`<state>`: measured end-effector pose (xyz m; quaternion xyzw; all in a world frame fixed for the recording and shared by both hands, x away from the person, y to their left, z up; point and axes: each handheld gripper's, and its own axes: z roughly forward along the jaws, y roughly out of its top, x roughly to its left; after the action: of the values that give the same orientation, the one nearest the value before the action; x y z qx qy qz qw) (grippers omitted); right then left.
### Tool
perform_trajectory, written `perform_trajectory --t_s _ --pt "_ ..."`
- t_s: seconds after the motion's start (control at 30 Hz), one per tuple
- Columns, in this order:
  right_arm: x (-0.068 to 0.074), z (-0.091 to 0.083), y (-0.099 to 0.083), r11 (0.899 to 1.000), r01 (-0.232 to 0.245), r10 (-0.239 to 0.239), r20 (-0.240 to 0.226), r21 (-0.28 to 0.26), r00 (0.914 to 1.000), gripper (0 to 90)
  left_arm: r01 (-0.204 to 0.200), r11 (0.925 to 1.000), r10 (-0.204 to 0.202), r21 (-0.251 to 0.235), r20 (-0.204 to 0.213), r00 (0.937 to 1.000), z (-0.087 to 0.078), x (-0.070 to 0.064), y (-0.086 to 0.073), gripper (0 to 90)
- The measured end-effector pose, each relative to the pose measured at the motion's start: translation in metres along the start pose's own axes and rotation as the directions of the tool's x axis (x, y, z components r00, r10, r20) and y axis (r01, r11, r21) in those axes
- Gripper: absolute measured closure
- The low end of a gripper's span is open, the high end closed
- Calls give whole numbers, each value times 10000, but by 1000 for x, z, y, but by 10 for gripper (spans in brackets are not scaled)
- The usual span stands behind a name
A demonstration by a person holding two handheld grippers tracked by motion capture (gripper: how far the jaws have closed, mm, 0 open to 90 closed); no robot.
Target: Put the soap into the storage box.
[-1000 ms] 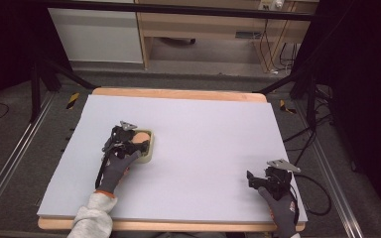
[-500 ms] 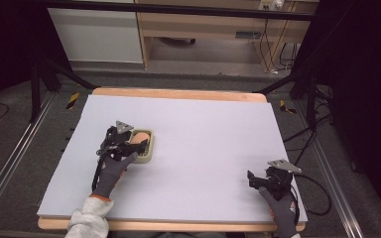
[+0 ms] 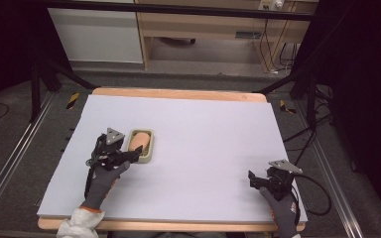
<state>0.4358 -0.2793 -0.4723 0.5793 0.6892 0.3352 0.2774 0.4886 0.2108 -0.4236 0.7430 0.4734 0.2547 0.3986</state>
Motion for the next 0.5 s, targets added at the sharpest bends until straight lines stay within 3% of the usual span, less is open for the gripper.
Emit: perform_trajectory --t_s 0.23,0.5 --pt "0 0 0 10000 -18 18 32 23 10000 56 -98 9999 98 -108 -66 9999 -14 6 -23 218" --pt "-1 -1 -1 9999 -80 80 65 82 9999 56 -173 9997 178 180 -261 9995 -22 15 -47 205"
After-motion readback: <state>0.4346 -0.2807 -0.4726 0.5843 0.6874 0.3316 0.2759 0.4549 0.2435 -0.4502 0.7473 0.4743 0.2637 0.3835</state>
